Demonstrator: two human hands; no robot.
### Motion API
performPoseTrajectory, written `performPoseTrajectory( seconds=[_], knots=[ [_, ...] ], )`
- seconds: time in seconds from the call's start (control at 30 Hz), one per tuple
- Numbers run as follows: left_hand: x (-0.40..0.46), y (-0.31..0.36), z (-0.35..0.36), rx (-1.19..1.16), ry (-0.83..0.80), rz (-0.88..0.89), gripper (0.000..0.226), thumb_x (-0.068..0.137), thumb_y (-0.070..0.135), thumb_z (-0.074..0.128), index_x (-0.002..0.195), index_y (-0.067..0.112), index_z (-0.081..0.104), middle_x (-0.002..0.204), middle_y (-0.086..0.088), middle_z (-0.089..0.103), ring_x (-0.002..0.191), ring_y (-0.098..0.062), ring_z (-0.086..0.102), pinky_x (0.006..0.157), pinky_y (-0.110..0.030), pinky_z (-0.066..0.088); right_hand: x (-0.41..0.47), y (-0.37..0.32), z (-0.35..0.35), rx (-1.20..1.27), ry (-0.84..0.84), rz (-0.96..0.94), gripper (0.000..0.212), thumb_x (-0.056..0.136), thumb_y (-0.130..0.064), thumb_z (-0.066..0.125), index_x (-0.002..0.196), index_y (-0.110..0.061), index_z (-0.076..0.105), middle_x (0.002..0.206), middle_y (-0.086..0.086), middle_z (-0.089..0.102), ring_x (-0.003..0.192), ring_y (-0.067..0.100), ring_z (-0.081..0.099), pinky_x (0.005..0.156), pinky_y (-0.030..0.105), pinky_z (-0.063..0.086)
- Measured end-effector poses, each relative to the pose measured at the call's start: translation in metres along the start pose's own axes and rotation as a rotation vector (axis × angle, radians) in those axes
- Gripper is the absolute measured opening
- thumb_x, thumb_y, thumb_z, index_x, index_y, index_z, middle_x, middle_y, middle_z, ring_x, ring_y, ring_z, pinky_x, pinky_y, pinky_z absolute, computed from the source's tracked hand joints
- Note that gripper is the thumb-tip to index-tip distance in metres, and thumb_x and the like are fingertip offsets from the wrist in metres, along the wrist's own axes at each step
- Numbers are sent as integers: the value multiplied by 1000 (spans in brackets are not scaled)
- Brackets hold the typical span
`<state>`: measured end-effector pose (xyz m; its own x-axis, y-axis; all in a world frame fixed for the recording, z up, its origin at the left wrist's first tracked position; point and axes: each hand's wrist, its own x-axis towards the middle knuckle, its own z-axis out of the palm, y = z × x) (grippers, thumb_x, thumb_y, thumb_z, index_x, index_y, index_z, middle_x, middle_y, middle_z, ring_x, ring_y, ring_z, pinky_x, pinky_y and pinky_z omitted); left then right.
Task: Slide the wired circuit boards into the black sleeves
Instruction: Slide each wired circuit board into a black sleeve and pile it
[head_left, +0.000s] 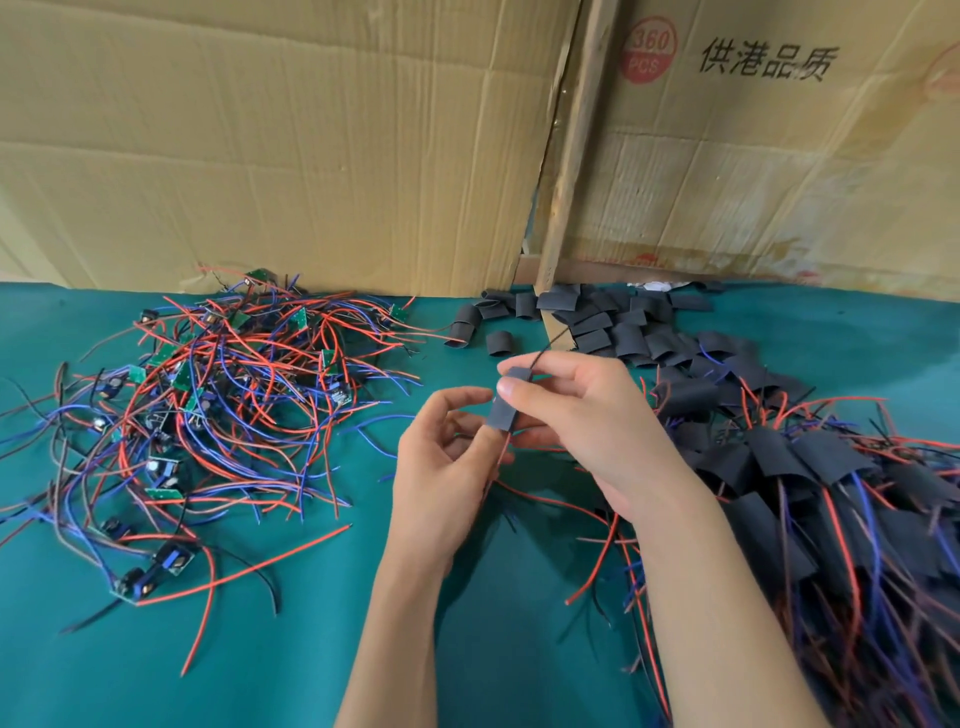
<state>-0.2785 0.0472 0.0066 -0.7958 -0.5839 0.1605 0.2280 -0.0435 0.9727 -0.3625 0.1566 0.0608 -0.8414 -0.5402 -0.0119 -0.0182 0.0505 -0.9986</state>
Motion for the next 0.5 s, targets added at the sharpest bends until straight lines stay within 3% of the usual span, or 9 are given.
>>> performPoseTrajectory(
  seconds=[0.07, 0.17, 0.23, 0.3, 0.37, 0.43, 0.5],
  knots=[
    [0, 1, 1, 13, -31, 7, 10, 94, 12, 69, 103, 14, 68, 79, -12, 71, 65, -14, 64, 58, -19, 49, -2, -4, 3, -62, 13, -9, 15, 91, -8, 72, 103, -16, 75, 84, 10, 79, 77, 30, 77, 70, 38, 64],
    [-2, 4, 0, -41, -141, -42, 22, 84, 28, 75, 101, 15, 71, 79, -7, 69, 72, -17, 64, 63, -21, 50, -8, -17, -17, -119, 179, -53, 11, 88, -8, 70, 89, -17, 78, 76, 6, 77, 63, 23, 71, 54, 29, 57],
    [-2, 3, 1, -59, -136, -79, 20, 83, 25, 73, 99, 13, 72, 76, -3, 67, 72, -17, 65, 64, -23, 51, -17, -30, -47, -335, 238, -22, 9, 84, -18, 68, 83, -18, 78, 73, 3, 77, 62, 21, 71, 49, 29, 53],
    [-1, 0, 4, -26, -79, -83, 6, 90, 11, 71, 96, 11, 72, 73, -3, 67, 69, -17, 64, 63, -23, 52, -29, -45, -80, -783, 147, 98, 14, 78, -36, 72, 84, -24, 77, 73, -1, 76, 73, 22, 71, 60, 32, 56],
    [-1, -3, 6, 12, -38, -78, 12, 93, 2, 65, 93, 11, 72, 69, -2, 66, 65, -16, 62, 61, -21, 53, -35, -59, -104, -1136, 101, 211, 32, 75, -52, 77, 86, -22, 77, 80, 0, 76, 85, 22, 69, 78, 33, 57],
    [0, -4, 7, 27, -19, -79, 16, 92, 0, 63, 90, 13, 72, 68, -2, 65, 62, -16, 61, 60, -21, 53, -27, -71, -120, -1249, 114, 178, 36, 76, -56, 77, 94, -25, 76, 96, -2, 77, 97, 21, 67, 86, 32, 54],
    [-1, -4, 7, 40, -7, -80, 18, 92, -1, 63, 89, 14, 72, 68, -2, 65, 61, -16, 61, 61, -23, 54, -11, -75, -127, -1316, 35, 184, 41, 82, -56, 73, 115, -31, 70, 119, -2, 73, 112, 23, 63, 88, 29, 47]
  ],
)
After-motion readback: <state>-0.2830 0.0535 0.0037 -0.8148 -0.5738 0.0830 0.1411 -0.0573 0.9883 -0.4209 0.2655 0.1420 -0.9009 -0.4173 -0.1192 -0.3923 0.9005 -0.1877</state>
